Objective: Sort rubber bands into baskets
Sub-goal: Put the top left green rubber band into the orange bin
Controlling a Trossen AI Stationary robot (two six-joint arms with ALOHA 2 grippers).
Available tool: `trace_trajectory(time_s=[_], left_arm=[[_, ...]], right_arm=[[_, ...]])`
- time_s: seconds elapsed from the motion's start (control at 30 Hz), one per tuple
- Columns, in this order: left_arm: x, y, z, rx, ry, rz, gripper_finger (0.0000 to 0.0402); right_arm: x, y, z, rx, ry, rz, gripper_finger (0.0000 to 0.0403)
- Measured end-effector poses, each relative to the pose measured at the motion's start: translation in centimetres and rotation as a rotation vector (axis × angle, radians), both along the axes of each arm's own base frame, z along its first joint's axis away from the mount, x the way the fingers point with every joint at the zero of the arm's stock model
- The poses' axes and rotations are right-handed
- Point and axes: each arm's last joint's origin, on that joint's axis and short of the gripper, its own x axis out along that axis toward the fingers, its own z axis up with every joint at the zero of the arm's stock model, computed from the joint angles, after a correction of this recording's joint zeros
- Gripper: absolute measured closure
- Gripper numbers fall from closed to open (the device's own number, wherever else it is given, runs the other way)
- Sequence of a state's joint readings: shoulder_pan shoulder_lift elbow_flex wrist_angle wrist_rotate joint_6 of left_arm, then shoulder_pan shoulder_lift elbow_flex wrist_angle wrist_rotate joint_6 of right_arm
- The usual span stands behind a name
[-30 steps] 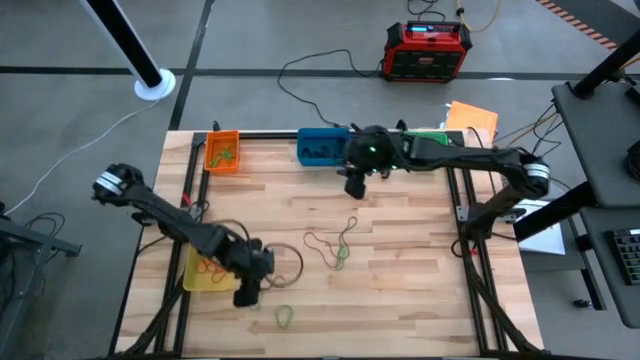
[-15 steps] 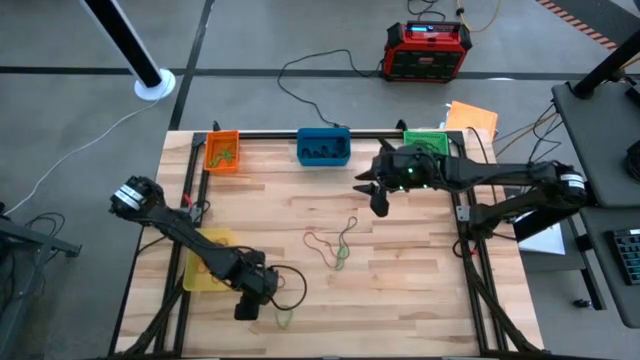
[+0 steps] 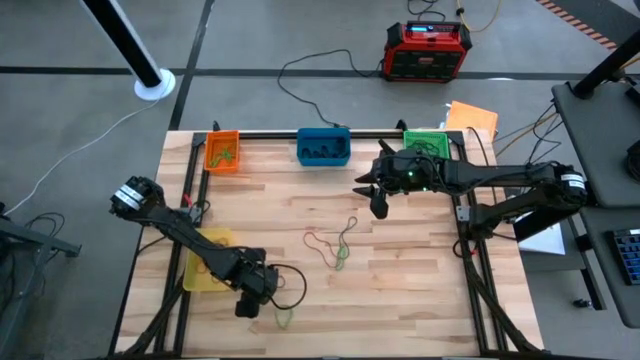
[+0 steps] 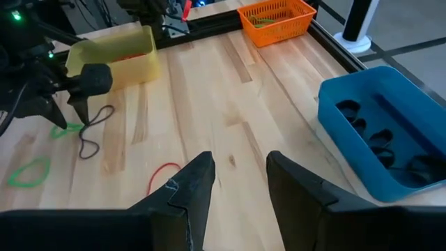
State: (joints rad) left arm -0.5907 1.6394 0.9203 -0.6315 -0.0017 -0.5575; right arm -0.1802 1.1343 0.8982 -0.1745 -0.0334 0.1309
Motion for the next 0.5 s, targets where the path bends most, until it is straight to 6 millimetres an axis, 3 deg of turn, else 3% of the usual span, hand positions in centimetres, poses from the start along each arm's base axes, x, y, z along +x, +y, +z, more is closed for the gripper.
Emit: trace_trajectory(time_s=[0.3, 0.5], left_arm=[[-0.25, 0.11, -0.43, 0.002, 0.004, -0.001, 0.0311], [-0.14, -0.02, -0.59, 0.002, -0.01, 0.002, 0.0324]], right_arm=[[0.0, 0.0, 0.0, -0.001, 0.001, 0.001, 0.0267], [-0.01, 0.0, -0.04, -0.002, 0.003, 0.002, 0.0266]])
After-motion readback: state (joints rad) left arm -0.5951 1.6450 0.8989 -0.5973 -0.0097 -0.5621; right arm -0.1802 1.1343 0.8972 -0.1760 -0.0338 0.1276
